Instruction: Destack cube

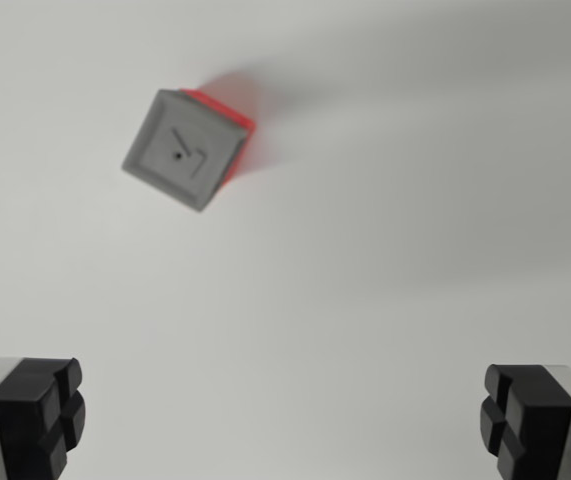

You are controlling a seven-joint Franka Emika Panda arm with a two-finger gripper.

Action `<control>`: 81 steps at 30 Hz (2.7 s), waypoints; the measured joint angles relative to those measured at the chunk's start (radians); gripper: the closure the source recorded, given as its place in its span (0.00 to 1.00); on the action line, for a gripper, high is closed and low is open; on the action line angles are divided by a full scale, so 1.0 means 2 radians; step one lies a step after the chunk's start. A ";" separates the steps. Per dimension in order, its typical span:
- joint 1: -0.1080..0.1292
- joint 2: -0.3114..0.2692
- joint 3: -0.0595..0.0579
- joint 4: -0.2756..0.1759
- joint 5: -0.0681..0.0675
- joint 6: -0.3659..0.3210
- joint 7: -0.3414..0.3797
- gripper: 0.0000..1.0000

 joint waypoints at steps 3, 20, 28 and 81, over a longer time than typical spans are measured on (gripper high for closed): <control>0.002 0.006 0.000 -0.001 0.000 0.007 0.012 0.00; 0.020 0.060 0.000 0.001 0.000 0.052 0.107 0.00; 0.028 0.092 0.000 0.008 0.000 0.073 0.157 0.00; 0.050 0.259 0.000 0.052 0.009 0.187 0.285 1.00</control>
